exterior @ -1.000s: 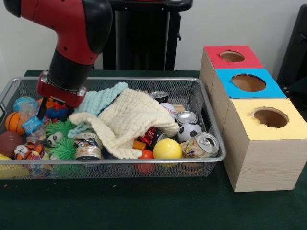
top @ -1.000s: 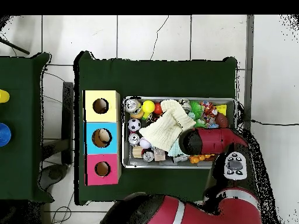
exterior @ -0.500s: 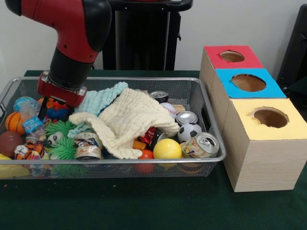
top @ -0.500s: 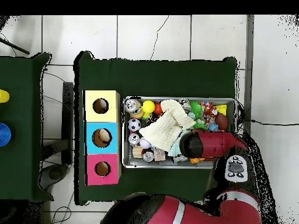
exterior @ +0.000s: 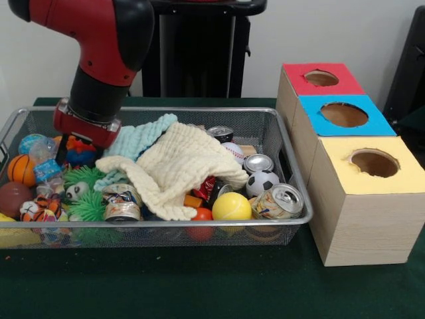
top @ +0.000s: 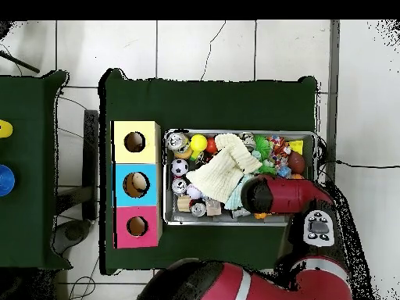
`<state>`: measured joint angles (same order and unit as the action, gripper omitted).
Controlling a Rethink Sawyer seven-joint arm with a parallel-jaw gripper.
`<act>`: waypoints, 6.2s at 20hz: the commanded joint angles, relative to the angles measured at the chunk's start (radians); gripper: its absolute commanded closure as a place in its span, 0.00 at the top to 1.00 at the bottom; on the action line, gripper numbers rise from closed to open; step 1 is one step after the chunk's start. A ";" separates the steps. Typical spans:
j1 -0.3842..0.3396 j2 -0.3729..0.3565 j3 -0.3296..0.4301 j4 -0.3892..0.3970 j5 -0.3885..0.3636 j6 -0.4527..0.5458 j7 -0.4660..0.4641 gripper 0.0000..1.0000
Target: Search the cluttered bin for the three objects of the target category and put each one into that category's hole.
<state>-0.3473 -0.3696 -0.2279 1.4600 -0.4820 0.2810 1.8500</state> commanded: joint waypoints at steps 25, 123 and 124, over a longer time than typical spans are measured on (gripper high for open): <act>-0.174 -0.046 0.149 -0.037 -0.005 0.189 -0.057 1.00; -0.173 -0.053 0.139 0.090 0.054 -0.006 0.084 1.00; -0.174 -0.054 0.136 0.092 0.053 -0.027 0.096 1.00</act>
<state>-0.4828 -0.4609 -0.1694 1.4772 -0.4383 0.2932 1.8500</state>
